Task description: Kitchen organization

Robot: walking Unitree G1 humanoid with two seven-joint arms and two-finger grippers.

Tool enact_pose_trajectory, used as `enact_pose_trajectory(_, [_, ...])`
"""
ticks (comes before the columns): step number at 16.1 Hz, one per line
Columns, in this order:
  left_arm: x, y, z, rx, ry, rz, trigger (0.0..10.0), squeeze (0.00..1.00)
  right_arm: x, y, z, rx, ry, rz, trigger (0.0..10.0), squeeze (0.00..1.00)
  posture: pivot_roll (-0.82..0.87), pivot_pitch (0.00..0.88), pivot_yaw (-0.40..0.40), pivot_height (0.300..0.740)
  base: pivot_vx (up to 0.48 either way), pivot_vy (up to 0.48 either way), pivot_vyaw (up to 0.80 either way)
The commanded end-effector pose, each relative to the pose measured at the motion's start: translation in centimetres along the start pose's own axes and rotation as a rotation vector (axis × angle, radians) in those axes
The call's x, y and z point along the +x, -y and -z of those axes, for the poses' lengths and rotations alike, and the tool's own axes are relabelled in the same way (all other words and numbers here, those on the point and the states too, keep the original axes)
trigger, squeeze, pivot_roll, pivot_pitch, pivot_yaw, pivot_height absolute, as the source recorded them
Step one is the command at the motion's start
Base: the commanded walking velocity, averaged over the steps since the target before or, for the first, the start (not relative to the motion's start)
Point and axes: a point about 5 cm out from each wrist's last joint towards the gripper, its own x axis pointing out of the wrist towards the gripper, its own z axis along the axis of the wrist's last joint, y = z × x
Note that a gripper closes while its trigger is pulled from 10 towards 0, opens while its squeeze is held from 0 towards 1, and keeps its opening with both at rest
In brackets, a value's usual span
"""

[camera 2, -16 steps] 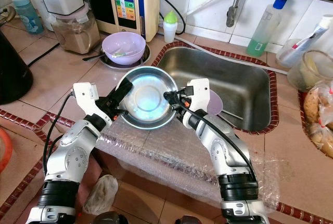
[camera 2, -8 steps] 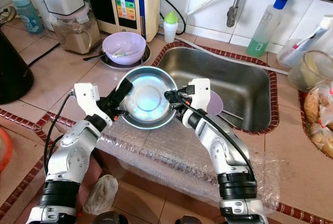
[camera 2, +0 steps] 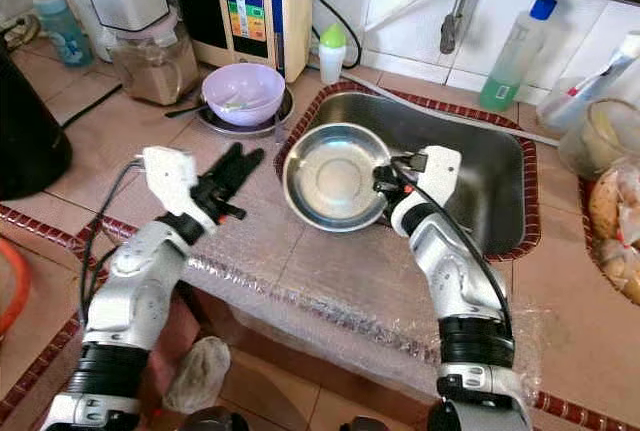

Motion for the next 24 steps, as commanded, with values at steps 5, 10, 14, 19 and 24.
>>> enact_pose_trajectory(5, [-0.4, 0.4, 0.4, 0.127, -0.052, 0.080, 10.0, 1.00, -0.4, 4.7, -2.2, -0.033, 0.089, 0.316, 0.0, 0.00, -0.08, 0.000, 0.012, 0.740, 0.000, 0.000, 0.00])
enact_pose_trajectory(10, [-1.5, 0.8, 1.4, 0.128, -0.174, 0.189, 10.0, 1.00, 0.2, 6.9, -2.6, 0.058, 0.194, 0.597, 0.0, 0.00, -0.06, 0.042, 0.028, 0.740, 0.000, 0.000, 0.00])
enact_pose_trajectory(14, [-2.4, 0.3, 1.2, 0.189, -0.238, 0.237, 10.0, 1.00, 2.1, 5.7, -0.8, 0.127, 0.155, 0.617, 0.0, 0.00, -0.02, 0.080, 0.062, 0.740, 0.000, 0.000, 0.00])
enact_pose_trajectory(19, [-3.6, 0.7, 1.6, 0.214, -0.297, 0.271, 10.0, 1.00, 2.5, 5.2, 2.6, 0.145, 0.035, 0.661, 10.0, 0.01, 0.01, 0.101, 0.082, 0.740, 0.000, 0.000, 0.00])
enact_pose_trajectory(24, [-3.6, 0.9, 1.6, 0.216, -0.316, 0.279, 10.0, 1.00, 2.6, 5.3, 2.5, 0.158, 0.051, 0.639, 10.0, 1.00, 0.00, 0.093, 0.077, 0.740, 0.000, 0.000, 0.00])
